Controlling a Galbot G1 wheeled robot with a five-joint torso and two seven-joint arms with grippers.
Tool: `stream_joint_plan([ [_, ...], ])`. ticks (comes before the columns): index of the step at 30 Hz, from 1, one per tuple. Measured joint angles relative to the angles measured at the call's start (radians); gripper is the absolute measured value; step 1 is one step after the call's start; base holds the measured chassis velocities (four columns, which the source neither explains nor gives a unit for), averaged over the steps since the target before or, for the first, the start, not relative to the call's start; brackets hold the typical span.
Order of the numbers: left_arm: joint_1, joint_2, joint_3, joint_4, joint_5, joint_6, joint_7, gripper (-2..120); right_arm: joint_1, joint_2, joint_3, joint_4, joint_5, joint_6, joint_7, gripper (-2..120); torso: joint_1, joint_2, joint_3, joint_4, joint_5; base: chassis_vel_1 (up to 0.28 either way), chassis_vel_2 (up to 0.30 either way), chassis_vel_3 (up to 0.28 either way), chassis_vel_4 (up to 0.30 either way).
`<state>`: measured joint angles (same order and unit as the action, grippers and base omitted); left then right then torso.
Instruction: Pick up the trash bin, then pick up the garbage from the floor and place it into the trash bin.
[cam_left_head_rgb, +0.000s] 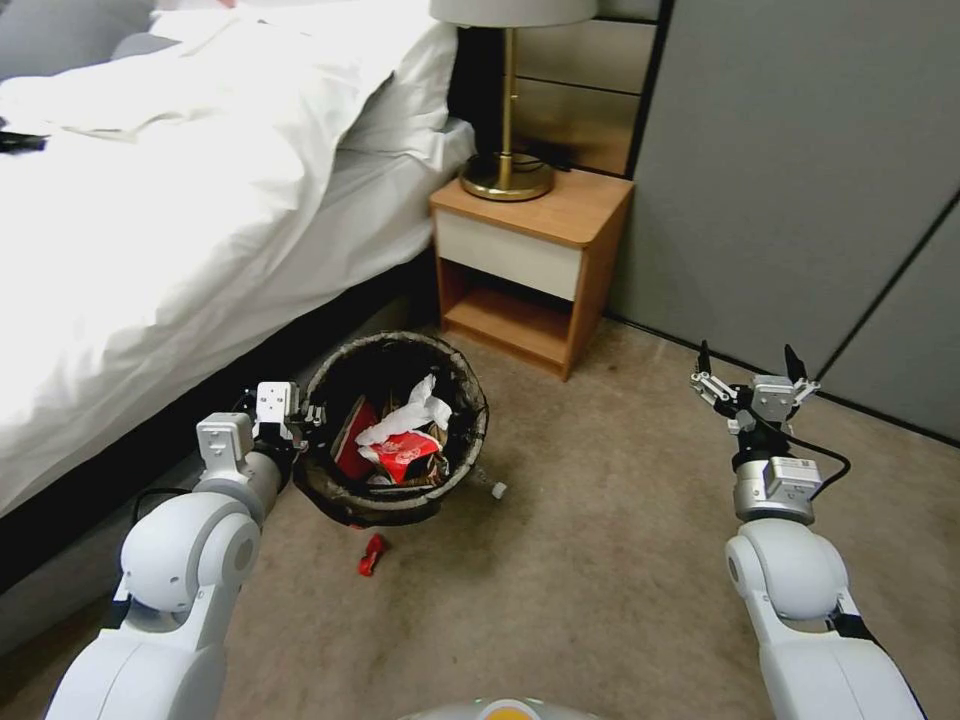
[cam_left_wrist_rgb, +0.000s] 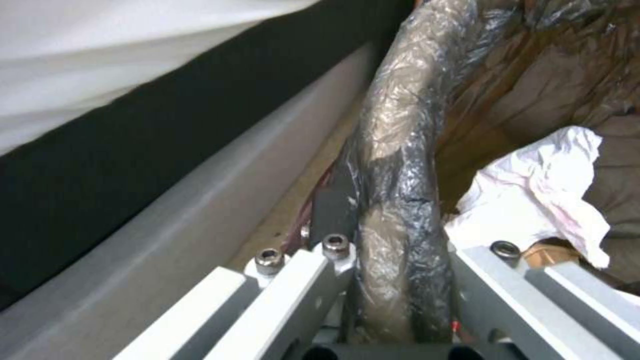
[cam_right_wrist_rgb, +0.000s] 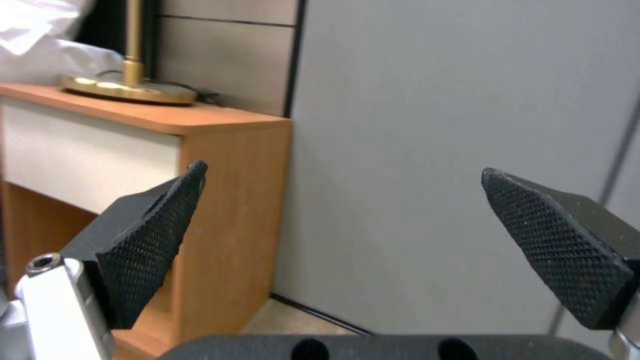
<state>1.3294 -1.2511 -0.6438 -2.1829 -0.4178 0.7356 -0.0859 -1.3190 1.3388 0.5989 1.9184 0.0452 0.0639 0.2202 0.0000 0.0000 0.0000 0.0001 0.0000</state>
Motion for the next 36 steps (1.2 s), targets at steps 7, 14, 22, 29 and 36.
stream_joint_plan([
  [7,-0.001,-0.001,0.000,0.002,0.000,0.000,0.001,1,-0.001,-0.002,-0.001,0.000,-0.001,-0.001,0.000,100,0.000,0.000,0.000,-0.0001,0.0000,0.065,0.076,0.063,0.067],
  [14,0.002,-0.001,-0.002,0.004,0.000,0.000,0.004,1,-0.002,-0.002,-0.003,-0.003,-0.002,-0.001,0.000,100,0.000,0.000,0.000,-0.0001,0.0000,0.061,0.059,0.063,0.065],
  [22,-0.002,-0.001,-0.004,0.006,0.001,0.000,0.004,1,-0.001,0.000,-0.008,-0.007,-0.004,-0.001,0.000,100,0.000,0.000,0.000,-0.0001,0.0000,0.069,0.064,0.060,0.066],
  [29,0.000,-0.001,-0.005,0.006,0.001,0.000,0.004,1,0.001,0.001,-0.011,-0.010,-0.006,-0.002,0.000,100,0.000,0.000,0.000,0.0000,0.0000,0.065,0.070,0.072,0.074],
  [36,0.002,-0.002,-0.005,0.005,0.001,0.000,0.003,1,0.000,0.000,-0.012,-0.010,-0.006,-0.003,0.001,100,0.000,0.000,0.000,0.0000,-0.0001,0.065,0.069,0.071,0.062],
])
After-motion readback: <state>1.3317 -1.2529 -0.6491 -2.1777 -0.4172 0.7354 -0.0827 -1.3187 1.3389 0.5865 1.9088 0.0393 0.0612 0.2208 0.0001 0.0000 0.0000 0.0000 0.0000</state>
